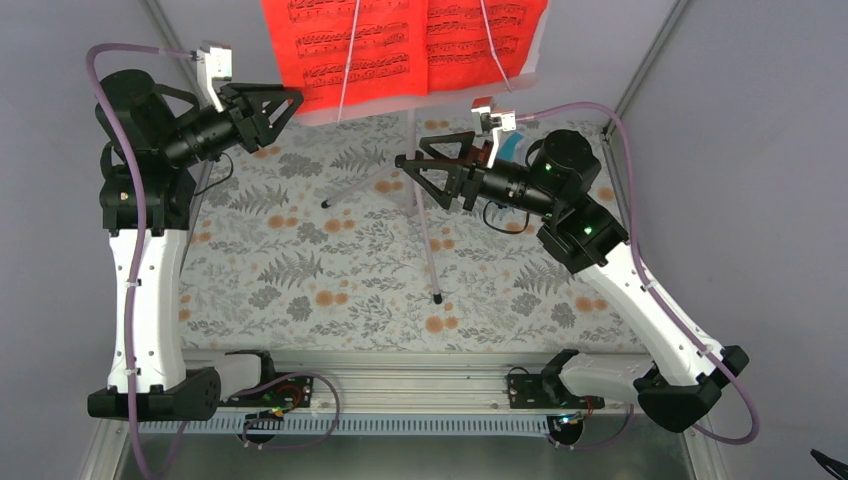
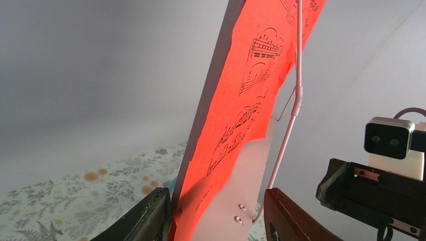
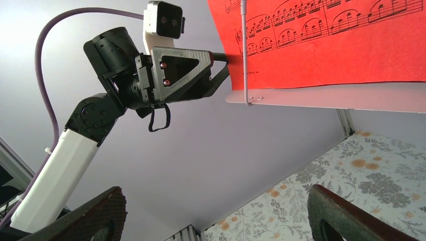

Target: Pack up the instrument practice props

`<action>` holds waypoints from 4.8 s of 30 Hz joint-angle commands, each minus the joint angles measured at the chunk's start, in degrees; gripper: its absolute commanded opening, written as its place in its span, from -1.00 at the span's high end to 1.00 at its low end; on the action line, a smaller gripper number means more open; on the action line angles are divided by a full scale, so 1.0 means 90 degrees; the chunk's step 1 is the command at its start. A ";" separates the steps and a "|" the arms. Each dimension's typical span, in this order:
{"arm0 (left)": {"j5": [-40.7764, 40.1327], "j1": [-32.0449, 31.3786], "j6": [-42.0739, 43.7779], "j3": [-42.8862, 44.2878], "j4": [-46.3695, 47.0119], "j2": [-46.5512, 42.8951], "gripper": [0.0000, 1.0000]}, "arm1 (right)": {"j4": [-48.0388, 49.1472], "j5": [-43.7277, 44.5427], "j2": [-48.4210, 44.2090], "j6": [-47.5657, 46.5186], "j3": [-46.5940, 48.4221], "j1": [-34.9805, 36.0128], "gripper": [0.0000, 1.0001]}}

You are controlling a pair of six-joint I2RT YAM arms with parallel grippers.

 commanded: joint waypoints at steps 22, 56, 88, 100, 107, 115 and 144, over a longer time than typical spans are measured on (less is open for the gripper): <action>-0.0010 -0.0069 -0.0059 0.0089 0.0070 -0.0350 -0.11 | 0.0131 0.0048 -0.0016 0.0043 -0.0235 0.0105 -0.70; 0.0390 -0.0098 -0.0150 -0.0083 0.0478 -0.0211 -0.10 | 0.0277 -0.0014 0.0232 0.0123 -0.0048 0.0226 -0.69; 0.0267 -0.0576 -0.0404 0.0054 0.1060 0.0505 0.49 | 0.0648 0.0275 0.2399 0.0924 0.3049 0.0364 -0.39; -0.0010 -0.0590 -0.0143 0.0071 0.0809 0.0487 0.95 | 0.0669 0.0382 0.3553 0.1306 0.4268 0.0354 -0.21; 0.0010 -0.0586 -0.0050 0.0064 0.0680 0.0440 0.95 | 0.0462 0.0638 0.4074 0.1327 0.5246 0.0345 -0.12; 0.0059 -0.0586 -0.0010 -0.0029 0.0652 0.0406 0.95 | 0.0805 0.0587 0.4481 0.1596 0.5538 0.0272 0.21; -0.2331 -0.0031 -0.1100 -0.0531 0.0806 -0.0798 0.95 | 0.1583 0.0603 0.4199 0.0578 0.4980 0.0262 0.93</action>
